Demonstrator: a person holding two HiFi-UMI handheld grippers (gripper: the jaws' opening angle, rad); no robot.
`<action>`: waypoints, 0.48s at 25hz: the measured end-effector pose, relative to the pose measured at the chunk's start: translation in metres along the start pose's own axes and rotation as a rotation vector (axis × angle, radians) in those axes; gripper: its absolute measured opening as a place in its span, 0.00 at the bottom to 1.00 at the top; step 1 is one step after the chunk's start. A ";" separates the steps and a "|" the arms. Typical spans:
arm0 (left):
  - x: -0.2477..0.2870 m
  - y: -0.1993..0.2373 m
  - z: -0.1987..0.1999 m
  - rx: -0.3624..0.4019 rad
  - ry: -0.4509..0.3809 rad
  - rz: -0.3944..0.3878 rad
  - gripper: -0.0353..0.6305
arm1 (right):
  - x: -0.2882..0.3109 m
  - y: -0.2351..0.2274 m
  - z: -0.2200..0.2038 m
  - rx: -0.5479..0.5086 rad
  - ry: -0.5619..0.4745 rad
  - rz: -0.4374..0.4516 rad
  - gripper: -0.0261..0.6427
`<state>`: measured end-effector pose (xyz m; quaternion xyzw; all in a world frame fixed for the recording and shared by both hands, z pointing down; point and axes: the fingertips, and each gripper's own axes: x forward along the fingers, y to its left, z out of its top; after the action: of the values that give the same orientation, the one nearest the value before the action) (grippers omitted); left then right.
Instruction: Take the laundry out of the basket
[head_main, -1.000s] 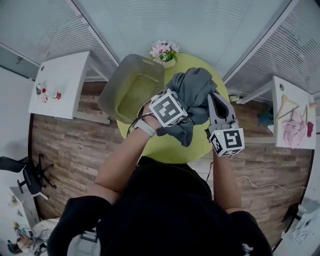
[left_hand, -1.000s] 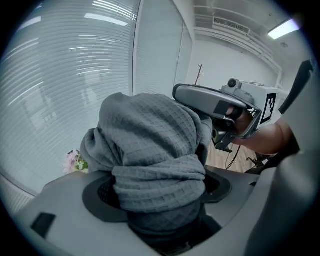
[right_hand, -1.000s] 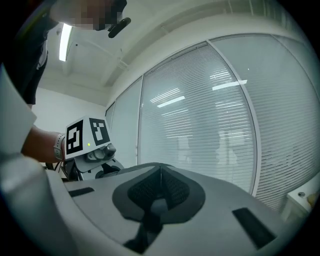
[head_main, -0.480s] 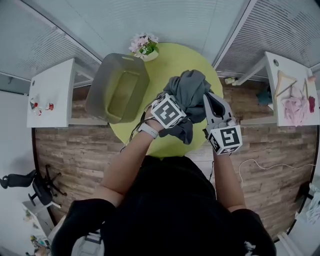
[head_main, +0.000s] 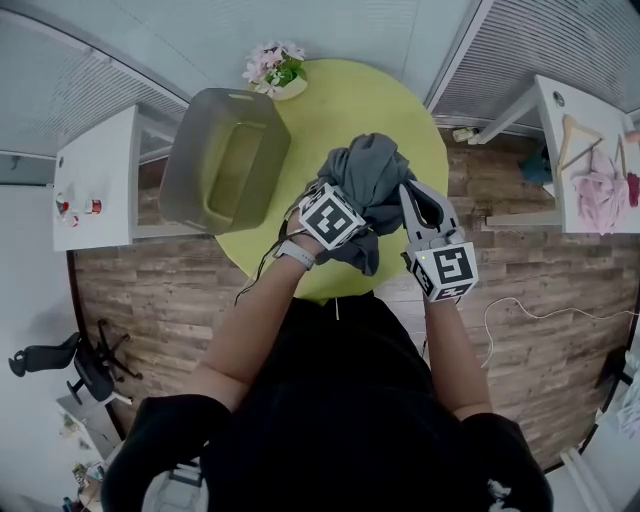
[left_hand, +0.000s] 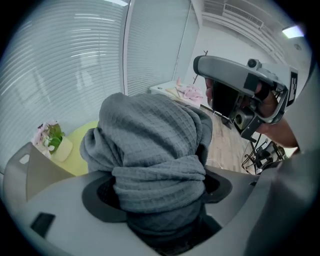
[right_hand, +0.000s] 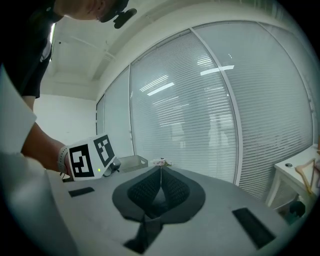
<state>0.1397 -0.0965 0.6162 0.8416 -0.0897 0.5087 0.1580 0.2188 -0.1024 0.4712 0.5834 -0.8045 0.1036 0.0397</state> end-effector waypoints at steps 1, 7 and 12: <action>0.004 0.001 -0.008 -0.015 0.024 0.004 0.66 | 0.001 0.001 -0.004 0.003 0.007 0.003 0.07; 0.032 0.010 -0.029 -0.069 0.026 -0.005 0.66 | 0.016 0.010 -0.029 0.007 0.058 0.034 0.07; 0.051 0.027 -0.042 -0.103 0.032 0.018 0.66 | 0.022 0.014 -0.048 0.023 0.094 0.042 0.07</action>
<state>0.1207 -0.1060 0.6845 0.8232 -0.1210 0.5181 0.1980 0.1963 -0.1082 0.5206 0.5612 -0.8127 0.1409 0.0685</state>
